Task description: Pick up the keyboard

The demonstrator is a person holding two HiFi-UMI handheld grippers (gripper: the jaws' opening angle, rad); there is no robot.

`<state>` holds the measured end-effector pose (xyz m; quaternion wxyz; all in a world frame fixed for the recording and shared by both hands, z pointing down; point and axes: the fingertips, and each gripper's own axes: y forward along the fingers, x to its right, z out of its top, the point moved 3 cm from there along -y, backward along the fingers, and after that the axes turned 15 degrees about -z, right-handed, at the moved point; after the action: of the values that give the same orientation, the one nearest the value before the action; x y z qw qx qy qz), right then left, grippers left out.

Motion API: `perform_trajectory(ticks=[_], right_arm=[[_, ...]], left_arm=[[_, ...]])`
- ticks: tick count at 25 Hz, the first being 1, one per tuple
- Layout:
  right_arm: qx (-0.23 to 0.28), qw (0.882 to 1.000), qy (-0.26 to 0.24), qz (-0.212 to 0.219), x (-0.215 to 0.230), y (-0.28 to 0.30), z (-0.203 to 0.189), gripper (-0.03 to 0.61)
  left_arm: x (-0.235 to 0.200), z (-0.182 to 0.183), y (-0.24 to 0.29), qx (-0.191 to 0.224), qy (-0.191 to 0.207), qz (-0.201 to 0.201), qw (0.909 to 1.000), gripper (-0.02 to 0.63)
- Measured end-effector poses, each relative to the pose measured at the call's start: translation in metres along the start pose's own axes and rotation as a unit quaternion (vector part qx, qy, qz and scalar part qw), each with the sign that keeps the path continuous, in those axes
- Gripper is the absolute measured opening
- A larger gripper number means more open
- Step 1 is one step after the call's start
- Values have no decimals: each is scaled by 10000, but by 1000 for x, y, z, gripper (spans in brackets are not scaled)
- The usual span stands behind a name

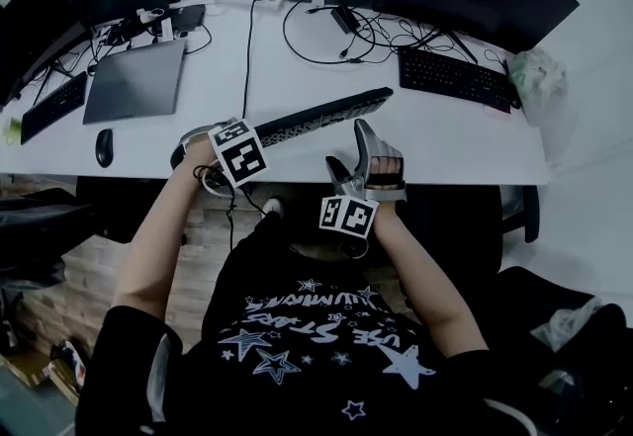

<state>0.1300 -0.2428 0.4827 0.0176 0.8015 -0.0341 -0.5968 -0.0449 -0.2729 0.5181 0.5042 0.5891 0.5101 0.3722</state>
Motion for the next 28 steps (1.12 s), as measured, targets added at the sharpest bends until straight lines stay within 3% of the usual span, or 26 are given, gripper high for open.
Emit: perform_trajectory(ticks=[2, 5, 12, 16, 17, 20, 28], right_arm=[[-106, 9996, 267, -26, 6, -13, -2, 571], [-238, 9975, 669, -9, 11, -33, -6, 571], [-469, 9865, 1570, 10, 25, -81, -17, 569], [-709, 9692, 2330, 362, 24, -104, -27, 558], [-799, 9628, 2543, 450, 23, -109, -29, 519], [-1007, 9447, 3066, 590, 20, -123, -33, 312], [-1275, 8990, 4115, 792, 18, -145, -40, 9]], left_arm=[[6, -1, -8, 323, -293, 387, 9983, 81], [23, -2, -18, 845, -671, 636, 9921, 81], [88, -7, -24, 1687, -1338, 585, 9748, 81], [129, -5, -34, 2184, -1567, 617, 9612, 81], [137, -6, -37, 2305, -1628, 647, 9572, 81], [162, -10, -41, 2620, -1898, 582, 9444, 81], [194, -29, -46, 3226, -2404, 374, 9147, 81]])
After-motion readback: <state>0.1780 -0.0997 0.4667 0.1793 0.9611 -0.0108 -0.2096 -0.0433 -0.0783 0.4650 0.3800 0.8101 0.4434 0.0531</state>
